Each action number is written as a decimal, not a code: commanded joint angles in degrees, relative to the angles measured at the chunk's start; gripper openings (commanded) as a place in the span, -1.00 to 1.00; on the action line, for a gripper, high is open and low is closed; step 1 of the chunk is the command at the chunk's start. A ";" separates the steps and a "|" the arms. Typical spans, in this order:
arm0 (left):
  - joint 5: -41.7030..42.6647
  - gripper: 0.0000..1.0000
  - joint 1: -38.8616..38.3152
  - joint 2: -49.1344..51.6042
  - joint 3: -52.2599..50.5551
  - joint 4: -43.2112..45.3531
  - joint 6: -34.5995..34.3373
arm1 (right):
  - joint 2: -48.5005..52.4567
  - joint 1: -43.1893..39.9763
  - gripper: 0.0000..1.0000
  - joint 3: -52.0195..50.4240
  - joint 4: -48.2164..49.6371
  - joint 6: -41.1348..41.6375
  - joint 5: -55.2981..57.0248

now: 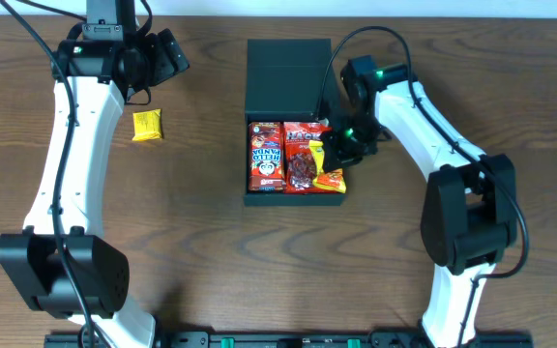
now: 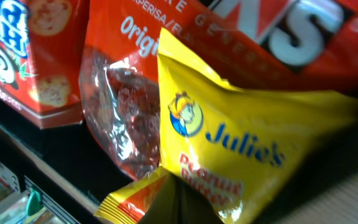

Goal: Pack container
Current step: 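Press the Julie's packet down into the box with the right gripper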

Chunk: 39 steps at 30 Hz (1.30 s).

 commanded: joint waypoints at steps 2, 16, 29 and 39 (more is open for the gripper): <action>-0.26 0.90 0.09 -0.28 0.79 0.33 1.01 | -0.50 0.13 -0.97 9.70 -3.96 -0.68 1.62; -0.48 0.90 0.09 -0.28 0.79 0.46 1.05 | -0.50 0.46 -0.97 10.45 -17.22 1.57 8.66; -0.46 0.91 0.09 -0.28 0.79 0.52 1.46 | -0.48 3.23 -0.97 0.37 -10.56 1.75 8.00; -0.44 0.91 0.09 -0.28 0.79 0.26 1.49 | -0.48 4.28 -0.97 -1.53 -8.24 2.58 8.26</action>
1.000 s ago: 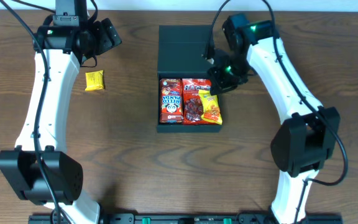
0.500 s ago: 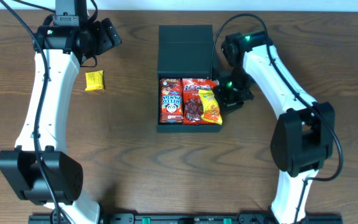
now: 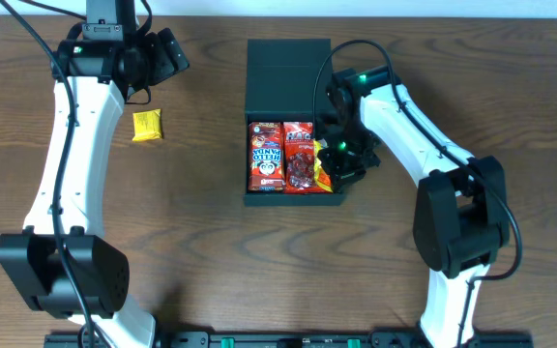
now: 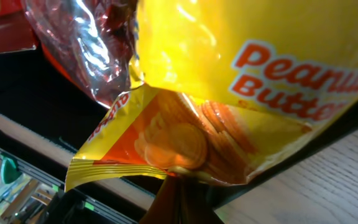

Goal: Pack container
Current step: 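Press the Julie's packet down into the box with the right gripper, then grasp the small yellow packet on the table with the left gripper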

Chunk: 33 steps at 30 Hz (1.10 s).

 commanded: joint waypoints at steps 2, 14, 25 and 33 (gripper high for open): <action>-0.39 0.91 0.09 -0.28 0.79 -0.24 1.27 | -0.46 0.33 -0.97 -0.11 0.00 1.07 0.15; -0.44 0.90 0.09 -0.28 0.79 -0.87 6.29 | -1.38 0.33 -0.97 12.44 -6.38 -0.07 0.13; -15.39 0.90 0.11 1.92 -3.21 -5.07 17.94 | -2.32 -2.12 -0.82 19.12 -0.70 -0.24 0.13; -15.41 0.90 0.15 7.76 -14.84 5.62 27.41 | -2.32 -4.48 0.64 21.57 1.62 -0.24 0.15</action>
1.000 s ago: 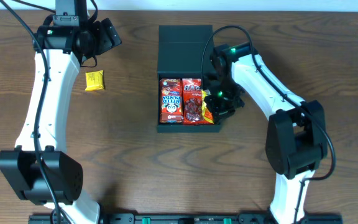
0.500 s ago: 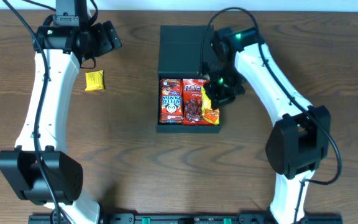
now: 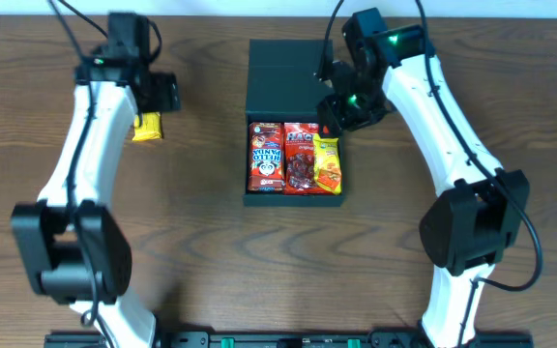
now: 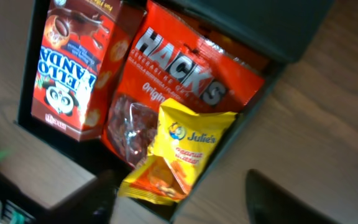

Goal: Pack container
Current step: 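Grasp the small yellow packet on the table with the left gripper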

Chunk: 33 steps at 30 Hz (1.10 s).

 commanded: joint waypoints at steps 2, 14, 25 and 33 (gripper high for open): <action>-1.42 0.91 0.15 5.03 -4.17 3.10 6.64 | -2.19 -1.66 0.99 2.95 -0.07 -0.31 -0.02; -0.90 0.90 2.23 13.29 -4.24 8.81 10.86 | -5.29 -5.81 0.99 5.38 -0.35 -0.31 -0.02; 10.60 0.91 6.99 14.29 -4.24 13.20 10.91 | -5.38 -6.32 0.98 5.38 0.42 -0.26 -0.02; 12.63 0.91 7.76 16.17 -4.24 15.47 10.91 | -5.38 -6.32 0.98 5.38 2.14 1.03 -0.02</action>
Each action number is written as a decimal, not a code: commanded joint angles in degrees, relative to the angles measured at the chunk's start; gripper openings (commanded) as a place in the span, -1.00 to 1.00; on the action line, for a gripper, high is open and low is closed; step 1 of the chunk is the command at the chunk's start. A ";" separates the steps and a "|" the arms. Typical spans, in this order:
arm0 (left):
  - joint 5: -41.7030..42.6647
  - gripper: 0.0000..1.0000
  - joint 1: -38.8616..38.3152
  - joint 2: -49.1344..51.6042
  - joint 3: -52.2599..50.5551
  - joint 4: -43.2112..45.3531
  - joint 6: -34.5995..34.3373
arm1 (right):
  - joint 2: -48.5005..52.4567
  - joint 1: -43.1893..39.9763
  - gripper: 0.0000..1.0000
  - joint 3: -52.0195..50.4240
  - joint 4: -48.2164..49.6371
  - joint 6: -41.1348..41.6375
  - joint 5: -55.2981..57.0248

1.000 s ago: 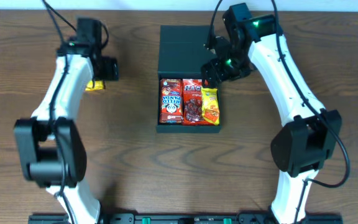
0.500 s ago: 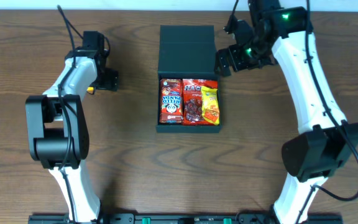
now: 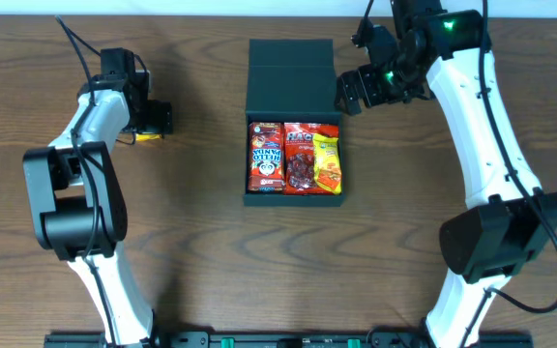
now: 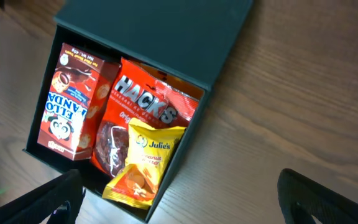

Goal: Pack container
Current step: 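Grasp the small yellow packet on the table with the left gripper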

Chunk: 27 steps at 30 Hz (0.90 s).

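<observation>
The black container lies open at the table's middle, its lid part at the far end. Inside, left to right, are a red Hello Panda box, a red Hacks bag and a yellow Julie's packet. My right gripper is open and empty, raised beside the container's far right corner, its fingers wide apart. My left gripper is down at a small yellow packet on the left of the table, covering most of it. Its jaws are not visible.
Bare brown wood table surrounds the container. The arm bases stand along the near edge, left and right. A pale wall strip runs along the far edge.
My right gripper has moved up and to the right, farther from the container, still open. My left gripper has come down over the small yellow packet, which now mostly hides under it.
My right gripper held the Julie's packet over the container's right side, then pressed it low into that slot. Afterwards the packet lay in the container and the gripper was open above the lid. Meanwhile my left arm moved from the far left to the small yellow packet.
</observation>
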 commanded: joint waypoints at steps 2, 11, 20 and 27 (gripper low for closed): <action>0.90 0.90 0.15 1.90 0.24 0.44 0.35 | -1.14 -0.20 0.98 1.11 0.50 1.20 -0.11; 1.05 0.48 0.17 1.95 0.24 2.25 0.33 | -1.14 -0.20 0.98 1.11 0.57 1.62 -0.09; 1.55 0.16 0.15 1.95 0.24 1.95 -1.05 | -1.14 -0.20 0.98 1.11 0.52 1.62 -0.09; 1.55 0.00 0.15 1.95 0.24 0.81 -1.92 | -1.14 -0.22 0.99 1.11 0.48 1.60 -0.07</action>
